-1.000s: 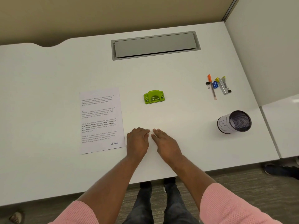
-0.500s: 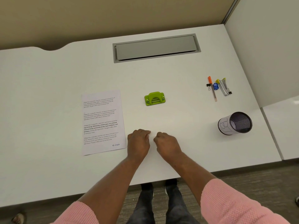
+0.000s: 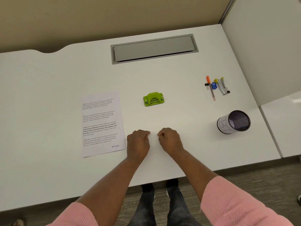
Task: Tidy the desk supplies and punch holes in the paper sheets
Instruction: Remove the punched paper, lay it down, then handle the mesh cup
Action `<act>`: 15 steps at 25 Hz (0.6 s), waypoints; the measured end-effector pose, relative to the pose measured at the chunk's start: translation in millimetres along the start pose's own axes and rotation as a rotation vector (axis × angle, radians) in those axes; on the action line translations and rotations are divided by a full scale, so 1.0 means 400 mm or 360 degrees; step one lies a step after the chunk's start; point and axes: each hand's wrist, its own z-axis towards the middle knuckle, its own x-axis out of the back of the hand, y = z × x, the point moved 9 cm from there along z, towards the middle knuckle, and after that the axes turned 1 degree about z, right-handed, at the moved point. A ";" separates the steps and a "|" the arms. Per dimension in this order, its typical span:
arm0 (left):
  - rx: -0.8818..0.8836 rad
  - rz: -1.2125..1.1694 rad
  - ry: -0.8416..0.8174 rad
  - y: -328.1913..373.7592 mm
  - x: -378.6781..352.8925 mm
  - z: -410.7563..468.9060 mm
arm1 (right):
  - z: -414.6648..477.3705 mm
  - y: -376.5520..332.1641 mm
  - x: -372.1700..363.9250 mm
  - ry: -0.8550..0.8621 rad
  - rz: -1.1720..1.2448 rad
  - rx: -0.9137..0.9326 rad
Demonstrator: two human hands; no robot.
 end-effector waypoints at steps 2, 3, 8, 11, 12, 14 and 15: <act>-0.0005 -0.0017 0.0003 0.008 0.001 0.002 | -0.009 0.041 0.032 0.0080 0.0306 -0.0167; -0.0010 -0.0019 0.0001 0.013 0.001 0.002 | -0.017 0.053 0.045 0.0109 0.0409 -0.0201; -0.0054 -0.0057 -0.0010 0.053 -0.015 0.000 | -0.043 0.099 0.106 0.0232 0.0894 -0.0358; -0.0121 -0.0033 -0.0074 0.102 -0.041 0.007 | -0.056 0.129 0.150 0.0331 0.1088 -0.0386; -0.0154 -0.0017 -0.0098 0.125 -0.053 0.011 | -0.062 0.142 0.169 0.0368 0.1138 -0.0393; -0.0240 0.0010 -0.0164 0.183 -0.082 0.019 | -0.076 0.172 0.211 0.0441 0.1225 -0.0396; -0.0294 0.0011 -0.0206 0.218 -0.100 0.024 | -0.083 0.189 0.236 0.0482 0.1252 -0.0390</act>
